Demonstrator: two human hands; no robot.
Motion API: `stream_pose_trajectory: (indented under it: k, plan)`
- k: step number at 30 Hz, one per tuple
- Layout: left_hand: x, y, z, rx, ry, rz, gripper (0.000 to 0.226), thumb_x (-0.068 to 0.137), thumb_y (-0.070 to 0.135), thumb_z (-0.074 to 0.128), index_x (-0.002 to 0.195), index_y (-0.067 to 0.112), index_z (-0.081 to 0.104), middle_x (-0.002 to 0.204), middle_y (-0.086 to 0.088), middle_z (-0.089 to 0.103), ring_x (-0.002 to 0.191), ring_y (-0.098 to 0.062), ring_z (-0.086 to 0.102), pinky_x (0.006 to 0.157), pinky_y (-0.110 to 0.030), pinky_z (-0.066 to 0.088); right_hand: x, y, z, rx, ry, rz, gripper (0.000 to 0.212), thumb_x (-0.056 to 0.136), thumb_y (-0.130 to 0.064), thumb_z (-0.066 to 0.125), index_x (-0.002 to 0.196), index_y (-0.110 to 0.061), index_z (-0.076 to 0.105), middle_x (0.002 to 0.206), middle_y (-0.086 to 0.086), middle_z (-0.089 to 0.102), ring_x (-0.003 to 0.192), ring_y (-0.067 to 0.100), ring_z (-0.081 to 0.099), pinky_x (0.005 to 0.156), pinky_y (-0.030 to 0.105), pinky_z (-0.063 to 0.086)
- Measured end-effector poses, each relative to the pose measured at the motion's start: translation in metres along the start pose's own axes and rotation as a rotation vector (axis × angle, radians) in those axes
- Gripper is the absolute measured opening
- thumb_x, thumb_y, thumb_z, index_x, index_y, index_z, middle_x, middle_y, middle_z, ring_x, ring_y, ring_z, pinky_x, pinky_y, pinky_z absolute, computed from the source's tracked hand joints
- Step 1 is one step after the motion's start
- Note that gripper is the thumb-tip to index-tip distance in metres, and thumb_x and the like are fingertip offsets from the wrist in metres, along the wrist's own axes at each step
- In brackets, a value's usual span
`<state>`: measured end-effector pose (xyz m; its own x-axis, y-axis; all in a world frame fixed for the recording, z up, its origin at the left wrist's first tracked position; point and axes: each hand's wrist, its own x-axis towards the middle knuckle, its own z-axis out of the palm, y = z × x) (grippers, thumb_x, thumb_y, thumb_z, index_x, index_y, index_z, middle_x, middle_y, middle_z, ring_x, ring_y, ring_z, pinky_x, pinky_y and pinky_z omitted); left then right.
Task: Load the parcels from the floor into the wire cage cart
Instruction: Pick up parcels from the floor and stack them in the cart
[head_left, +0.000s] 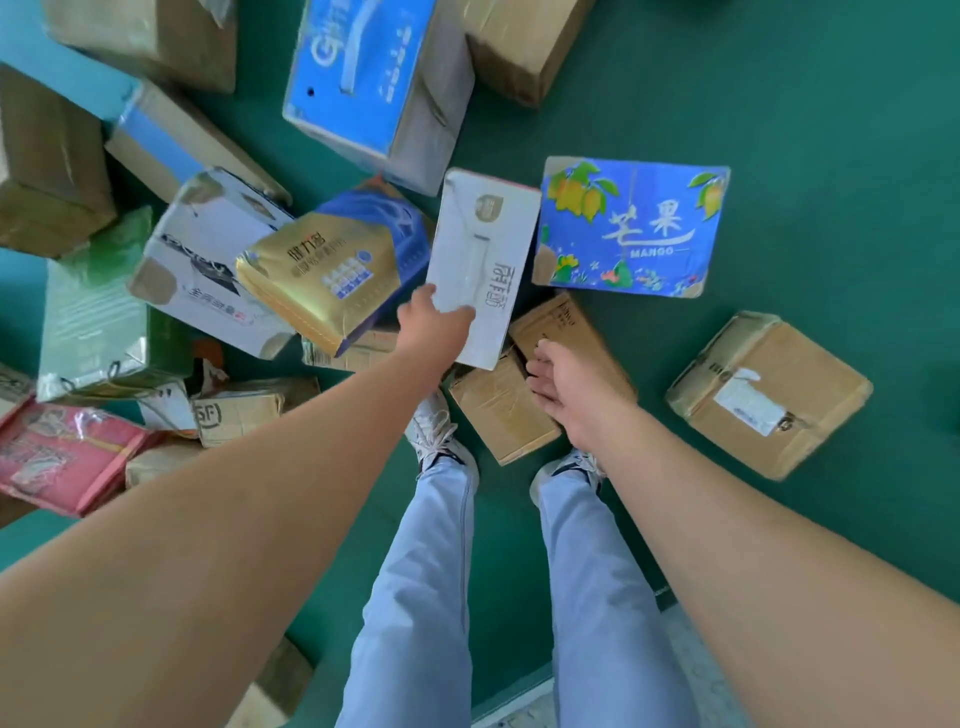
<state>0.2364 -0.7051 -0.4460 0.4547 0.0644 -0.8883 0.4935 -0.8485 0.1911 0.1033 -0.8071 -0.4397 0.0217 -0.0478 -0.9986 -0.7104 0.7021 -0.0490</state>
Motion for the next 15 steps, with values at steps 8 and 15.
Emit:
stream_pose_trajectory:
  k: [8, 15]
  plan:
    - [0.068, -0.031, 0.017, 0.011, 0.007, -0.065, 0.076, 0.091, 0.035, 0.066, 0.155, 0.024, 0.027, 0.141, -0.006, 0.046, 0.122, -0.030, 0.052, 0.103, -0.050, 0.049, 0.083, 0.007, 0.050, -0.150, -0.027, -0.090, 0.034, 0.106, -0.029, 0.049, 0.140, -0.029, 0.049, 0.105, -0.014, 0.059, 0.098, 0.010, 0.056, 0.103, 0.041, 0.045]
    - [0.032, -0.038, 0.001, -0.012, 0.068, -0.072, 0.076, 0.087, 0.042, 0.065, 0.152, 0.026, 0.028, 0.142, -0.005, 0.038, 0.130, -0.033, 0.043, 0.108, -0.054, 0.042, 0.039, 0.026, 0.069, -0.194, -0.046, -0.218, 0.040, 0.100, -0.048, 0.052, 0.136, -0.031, 0.057, 0.117, -0.010, 0.070, 0.102, 0.009, 0.063, 0.073, 0.027, 0.043]
